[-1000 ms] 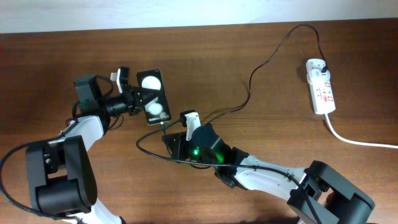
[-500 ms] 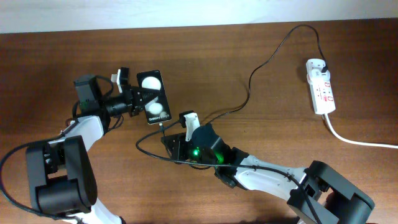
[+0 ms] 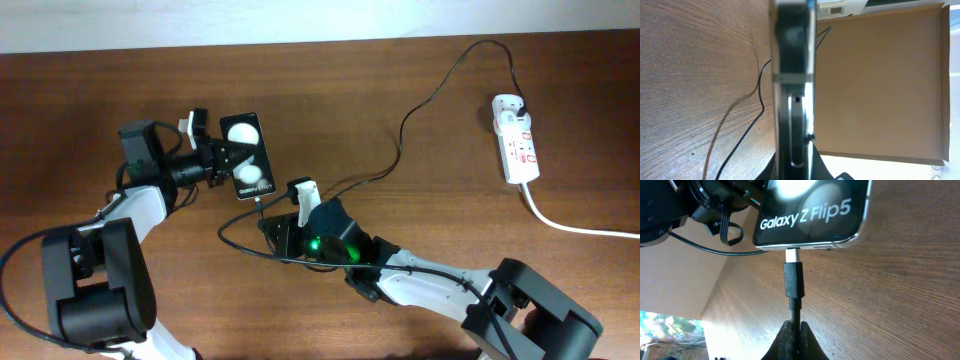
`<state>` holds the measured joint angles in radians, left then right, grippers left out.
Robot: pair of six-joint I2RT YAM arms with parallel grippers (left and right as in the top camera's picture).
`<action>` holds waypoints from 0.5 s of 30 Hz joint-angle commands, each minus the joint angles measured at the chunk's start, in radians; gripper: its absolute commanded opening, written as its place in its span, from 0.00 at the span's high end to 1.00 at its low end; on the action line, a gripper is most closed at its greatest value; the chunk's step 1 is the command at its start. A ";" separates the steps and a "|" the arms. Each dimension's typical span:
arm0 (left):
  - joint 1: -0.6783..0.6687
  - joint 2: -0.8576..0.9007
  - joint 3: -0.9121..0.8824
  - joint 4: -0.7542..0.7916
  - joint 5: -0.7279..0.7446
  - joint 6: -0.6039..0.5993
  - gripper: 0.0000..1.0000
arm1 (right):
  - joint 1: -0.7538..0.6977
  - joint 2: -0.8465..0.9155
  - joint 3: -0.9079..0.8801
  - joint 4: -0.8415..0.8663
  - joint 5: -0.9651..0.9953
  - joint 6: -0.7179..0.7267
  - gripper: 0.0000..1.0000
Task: Plug charger to phone and switch on socket
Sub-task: 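Push the USB-C plug up into the phone port with the right gripper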
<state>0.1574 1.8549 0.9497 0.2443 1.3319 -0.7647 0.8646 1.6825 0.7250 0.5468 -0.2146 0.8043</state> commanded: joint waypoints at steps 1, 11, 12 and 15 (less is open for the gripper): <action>-0.002 -0.023 -0.002 0.009 0.034 -0.005 1.00 | -0.003 0.009 -0.002 -0.005 0.017 -0.002 0.96; -0.002 -0.023 -0.002 0.009 0.029 -0.005 1.00 | -0.002 0.009 -0.002 -0.004 -0.035 -0.003 0.96; -0.002 -0.023 -0.002 0.009 0.025 -0.005 1.00 | -0.002 0.009 -0.002 -0.003 -0.044 -0.003 0.96; -0.002 -0.023 -0.002 0.009 0.022 -0.005 1.00 | -0.003 0.009 -0.002 -0.003 -0.017 -0.003 0.96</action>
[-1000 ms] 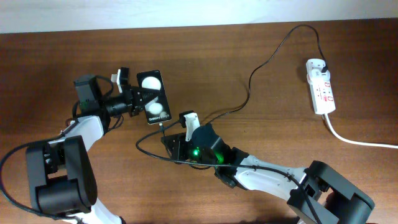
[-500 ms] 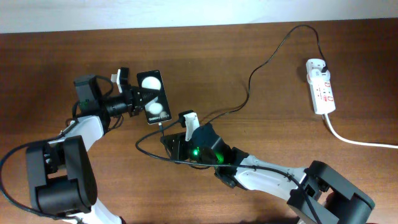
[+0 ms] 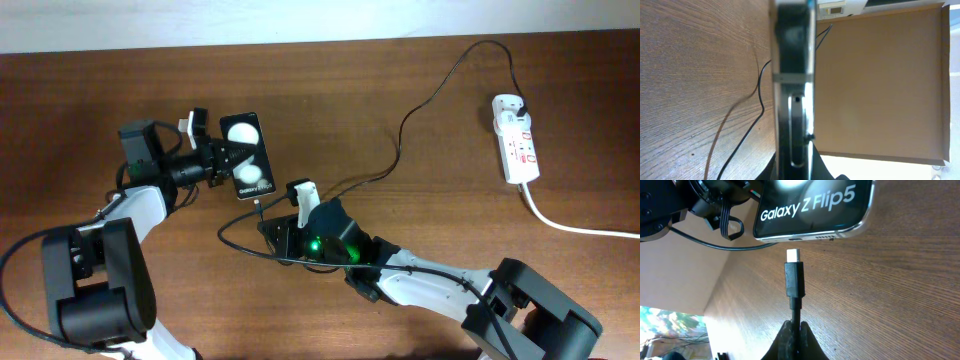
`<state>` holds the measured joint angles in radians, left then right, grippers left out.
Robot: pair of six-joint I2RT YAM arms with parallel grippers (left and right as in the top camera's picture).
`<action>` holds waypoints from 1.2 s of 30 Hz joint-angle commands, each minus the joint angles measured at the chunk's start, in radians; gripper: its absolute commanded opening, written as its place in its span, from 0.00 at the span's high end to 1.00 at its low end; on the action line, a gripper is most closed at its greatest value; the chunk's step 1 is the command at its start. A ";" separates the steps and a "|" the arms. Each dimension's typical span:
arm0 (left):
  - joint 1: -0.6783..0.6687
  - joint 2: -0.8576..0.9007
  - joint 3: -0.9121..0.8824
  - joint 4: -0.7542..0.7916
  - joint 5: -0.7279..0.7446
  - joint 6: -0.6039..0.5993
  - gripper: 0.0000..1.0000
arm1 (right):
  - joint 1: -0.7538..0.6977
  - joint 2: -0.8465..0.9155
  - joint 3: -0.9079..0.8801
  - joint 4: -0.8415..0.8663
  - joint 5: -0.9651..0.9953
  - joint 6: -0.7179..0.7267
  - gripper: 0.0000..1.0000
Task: Plug charger to phone and switch on socket
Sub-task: 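Push the USB-C plug up into the phone port with the right gripper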
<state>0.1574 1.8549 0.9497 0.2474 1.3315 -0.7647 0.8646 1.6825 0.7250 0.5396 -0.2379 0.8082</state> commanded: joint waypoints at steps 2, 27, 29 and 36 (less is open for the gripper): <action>-0.002 -0.023 -0.002 0.006 0.023 -0.005 1.00 | -0.003 0.009 -0.002 0.004 0.029 -0.007 0.96; -0.002 -0.023 -0.002 0.006 0.027 0.025 1.00 | -0.003 0.009 -0.002 0.027 0.082 0.041 0.96; -0.002 -0.023 -0.002 0.006 0.033 0.025 1.00 | -0.003 0.009 -0.001 0.026 0.092 0.043 0.96; -0.002 -0.023 -0.002 0.006 0.041 0.026 1.00 | -0.003 0.009 -0.001 0.078 0.142 0.046 0.96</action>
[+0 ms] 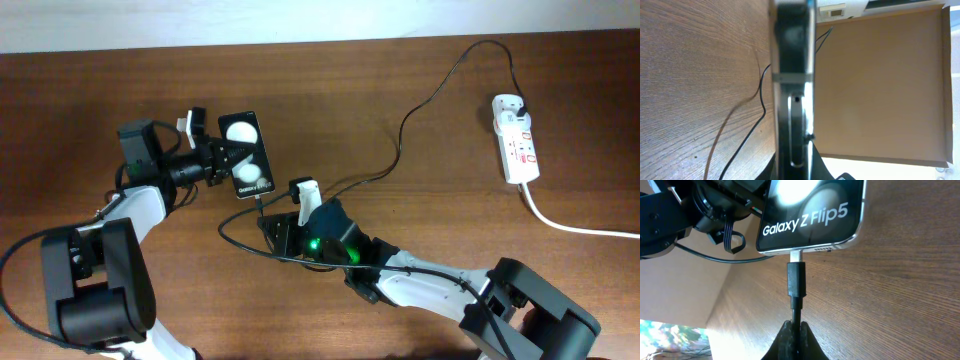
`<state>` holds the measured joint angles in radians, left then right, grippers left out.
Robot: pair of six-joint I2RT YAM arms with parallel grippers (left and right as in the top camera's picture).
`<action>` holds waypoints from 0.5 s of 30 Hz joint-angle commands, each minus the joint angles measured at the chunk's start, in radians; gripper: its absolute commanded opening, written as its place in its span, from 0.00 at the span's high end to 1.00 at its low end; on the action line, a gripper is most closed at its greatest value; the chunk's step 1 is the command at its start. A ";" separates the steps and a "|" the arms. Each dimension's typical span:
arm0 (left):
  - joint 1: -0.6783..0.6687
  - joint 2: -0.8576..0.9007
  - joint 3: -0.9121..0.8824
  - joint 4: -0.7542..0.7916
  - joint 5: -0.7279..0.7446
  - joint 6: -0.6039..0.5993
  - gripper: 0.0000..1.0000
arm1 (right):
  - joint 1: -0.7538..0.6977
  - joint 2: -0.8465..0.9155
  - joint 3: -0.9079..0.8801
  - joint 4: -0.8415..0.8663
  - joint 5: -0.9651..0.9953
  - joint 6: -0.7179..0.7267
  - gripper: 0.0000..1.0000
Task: Plug charger to phone and switch on socket
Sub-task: 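Push the USB-C plug up into the phone port with the right gripper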
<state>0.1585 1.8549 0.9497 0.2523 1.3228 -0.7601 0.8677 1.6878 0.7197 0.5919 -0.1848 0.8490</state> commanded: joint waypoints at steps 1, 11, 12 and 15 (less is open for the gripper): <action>-0.003 -0.023 -0.002 0.002 0.050 0.021 1.00 | -0.006 0.003 0.004 0.026 0.103 0.005 0.96; -0.003 -0.023 -0.002 0.002 0.050 0.021 1.00 | -0.006 0.003 0.004 0.052 0.172 0.005 0.96; -0.003 -0.023 -0.002 0.001 0.050 0.021 1.00 | -0.006 0.003 0.004 0.064 0.177 0.005 0.96; -0.006 -0.023 -0.002 0.001 0.050 0.021 1.00 | -0.006 0.003 0.004 0.077 0.182 0.005 0.96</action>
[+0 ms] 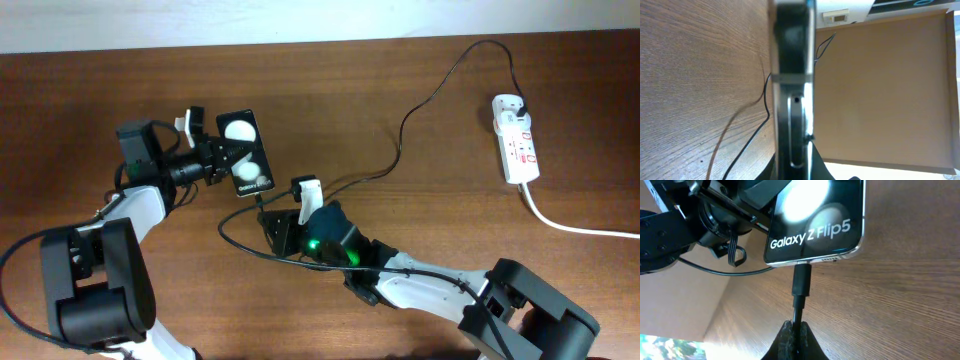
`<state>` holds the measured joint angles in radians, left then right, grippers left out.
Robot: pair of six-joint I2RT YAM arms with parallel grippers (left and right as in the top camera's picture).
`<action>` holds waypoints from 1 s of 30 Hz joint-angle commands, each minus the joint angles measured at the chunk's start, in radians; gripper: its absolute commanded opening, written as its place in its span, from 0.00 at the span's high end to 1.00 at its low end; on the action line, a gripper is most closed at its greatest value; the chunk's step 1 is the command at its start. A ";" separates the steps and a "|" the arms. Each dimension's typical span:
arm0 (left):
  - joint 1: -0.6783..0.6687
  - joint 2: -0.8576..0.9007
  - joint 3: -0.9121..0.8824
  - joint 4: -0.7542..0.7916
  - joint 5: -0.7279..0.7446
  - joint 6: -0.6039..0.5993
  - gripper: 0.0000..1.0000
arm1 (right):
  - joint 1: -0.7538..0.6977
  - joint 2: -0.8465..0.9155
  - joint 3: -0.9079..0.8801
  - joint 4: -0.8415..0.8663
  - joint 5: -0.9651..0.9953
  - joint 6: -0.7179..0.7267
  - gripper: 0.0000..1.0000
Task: Plug charger to phone and switch on socket
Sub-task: 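Push the USB-C plug up into the phone port with the right gripper, then open the right gripper and pull it back from the plugged cable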
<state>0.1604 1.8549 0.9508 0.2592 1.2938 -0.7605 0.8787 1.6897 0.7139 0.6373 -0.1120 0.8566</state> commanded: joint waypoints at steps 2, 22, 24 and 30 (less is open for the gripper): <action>-0.018 -0.023 -0.003 -0.005 0.079 0.021 1.00 | -0.017 0.002 0.010 0.030 0.109 -0.003 0.96; -0.027 -0.023 -0.003 -0.005 0.079 0.021 1.00 | -0.017 0.002 0.010 0.067 0.166 -0.003 0.96; -0.027 -0.023 -0.003 -0.005 0.079 0.021 1.00 | -0.017 0.002 0.010 0.064 0.166 -0.003 0.96; -0.027 -0.023 -0.003 -0.005 0.078 0.021 1.00 | -0.016 0.002 0.010 0.047 0.153 -0.003 0.88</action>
<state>0.1497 1.8549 0.9554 0.2630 1.2785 -0.7609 0.8848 1.6897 0.7029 0.6598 -0.0681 0.8604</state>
